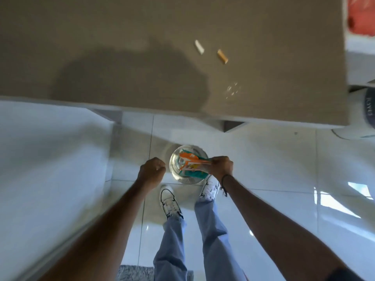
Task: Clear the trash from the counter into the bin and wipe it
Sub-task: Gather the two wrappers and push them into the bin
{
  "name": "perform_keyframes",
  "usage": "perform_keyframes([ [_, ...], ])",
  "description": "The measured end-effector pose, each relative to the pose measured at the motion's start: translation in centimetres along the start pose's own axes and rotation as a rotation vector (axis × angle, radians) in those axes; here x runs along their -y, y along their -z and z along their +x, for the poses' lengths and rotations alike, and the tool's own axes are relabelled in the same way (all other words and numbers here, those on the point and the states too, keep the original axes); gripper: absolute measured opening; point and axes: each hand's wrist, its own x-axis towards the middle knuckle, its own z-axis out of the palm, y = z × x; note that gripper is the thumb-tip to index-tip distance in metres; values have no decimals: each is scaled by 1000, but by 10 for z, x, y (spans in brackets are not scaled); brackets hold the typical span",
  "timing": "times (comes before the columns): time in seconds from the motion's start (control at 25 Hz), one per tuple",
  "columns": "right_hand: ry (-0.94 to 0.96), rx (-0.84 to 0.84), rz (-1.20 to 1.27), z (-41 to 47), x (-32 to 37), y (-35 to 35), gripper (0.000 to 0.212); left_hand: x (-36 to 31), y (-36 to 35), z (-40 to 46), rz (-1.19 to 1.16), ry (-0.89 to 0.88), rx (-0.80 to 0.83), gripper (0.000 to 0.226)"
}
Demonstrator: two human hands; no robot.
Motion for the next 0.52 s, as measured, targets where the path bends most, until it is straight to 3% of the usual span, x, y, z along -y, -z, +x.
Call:
perform_keyframes([
  [0.16, -6, 114, -186, 52, -23, -47, 37, 14, -37, 46, 74, -73, -5, 21],
  [0.24, -23, 166, -140, 55, -25, -46, 37, 8, -41, 49, 101, -102, -18, 20],
  [0.36, 53, 185, -91, 22, -17, -18, 19, -19, -29, 16, 103, -147, -11, 21],
  [0.52, 288, 161, -128, -63, 23, 45, 15, -77, 13, -67, 164, -260, -3, 22],
])
